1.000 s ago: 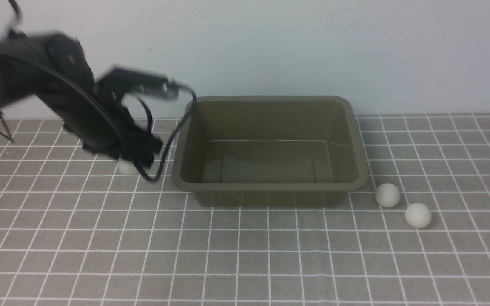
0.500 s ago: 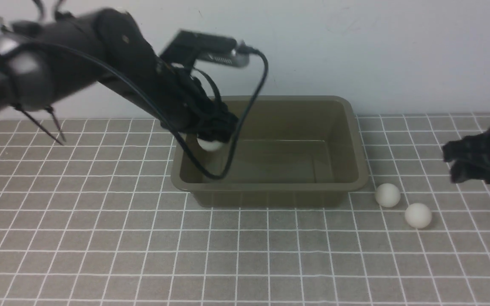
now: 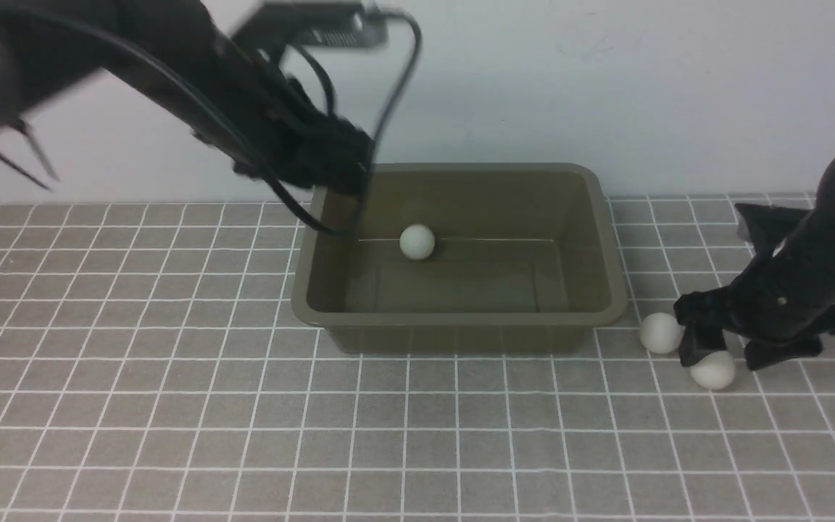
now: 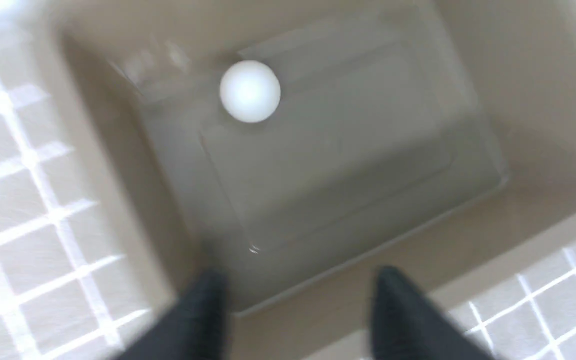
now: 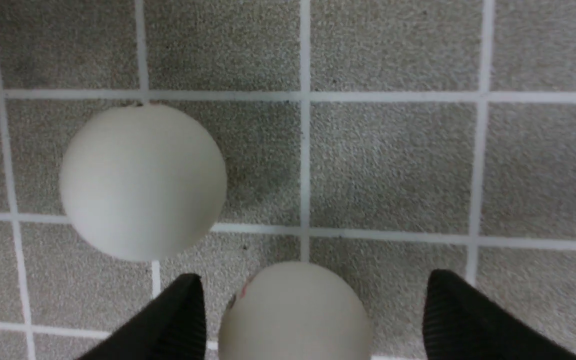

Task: Put the table tennis balls into the box on the grey coffee tablecloth.
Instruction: 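Reach for and grasp a ping pong ball on the table, then release the ping pong ball into the bin and lift the gripper away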

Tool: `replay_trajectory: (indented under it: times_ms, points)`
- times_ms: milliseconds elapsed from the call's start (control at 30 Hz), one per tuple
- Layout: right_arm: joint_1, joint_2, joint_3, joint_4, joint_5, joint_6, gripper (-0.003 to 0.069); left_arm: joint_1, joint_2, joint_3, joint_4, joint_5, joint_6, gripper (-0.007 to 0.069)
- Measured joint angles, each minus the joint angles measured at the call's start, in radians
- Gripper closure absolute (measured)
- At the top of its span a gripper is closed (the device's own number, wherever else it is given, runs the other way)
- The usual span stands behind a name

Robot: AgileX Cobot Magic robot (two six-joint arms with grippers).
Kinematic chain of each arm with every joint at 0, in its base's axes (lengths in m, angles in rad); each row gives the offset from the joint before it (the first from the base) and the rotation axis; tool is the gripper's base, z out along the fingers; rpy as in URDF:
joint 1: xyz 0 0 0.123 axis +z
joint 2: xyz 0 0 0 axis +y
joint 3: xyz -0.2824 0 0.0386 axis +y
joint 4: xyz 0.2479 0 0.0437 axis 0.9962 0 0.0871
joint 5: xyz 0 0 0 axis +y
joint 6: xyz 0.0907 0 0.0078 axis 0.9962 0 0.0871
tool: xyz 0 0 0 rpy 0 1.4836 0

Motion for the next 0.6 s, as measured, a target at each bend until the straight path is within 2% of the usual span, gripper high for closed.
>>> replay_trajectory:
  times_ms: [33, 67, 100, 167, 267, 367, 500, 600]
  points:
    - [0.000, 0.005, -0.001, 0.003, -0.003, -0.009, 0.0196, 0.012, -0.032, -0.001, 0.007, 0.009, 0.000, 0.0493]
    - [0.000, 0.008, -0.001, 0.006, -0.004, -0.014, 0.0270, 0.031, -0.082, -0.001, 0.019, 0.026, 0.000, 0.0558]
    - [0.000, 0.008, -0.001, 0.006, -0.001, -0.019, 0.0315, 0.048, -0.126, 0.004, 0.031, 0.032, -0.001, 0.0584]
    - [0.000, 0.005, -0.008, 0.006, 0.025, -0.031, 0.0301, 0.080, -0.205, 0.025, 0.048, 0.041, -0.012, 0.0617]
    - [0.000, -0.039, -0.022, 0.010, 0.101, -0.035, 0.0299, 0.128, -0.343, 0.105, 0.061, 0.051, -0.024, 0.0629]
    - [0.016, -0.120, -0.043, 0.072, 0.129, -0.038, 0.0299, 0.154, -0.459, 0.224, 0.064, 0.052, -0.025, 0.0629]
    - [0.106, -0.197, -0.113, 0.129, 0.077, -0.090, 0.0299, 0.158, -0.556, 0.379, 0.055, 0.015, -0.025, 0.0629]
    - [0.215, -0.166, -0.240, 0.153, 0.018, -0.124, 0.0299, 0.158, -0.604, 0.533, 0.011, -0.059, -0.025, 0.0629]
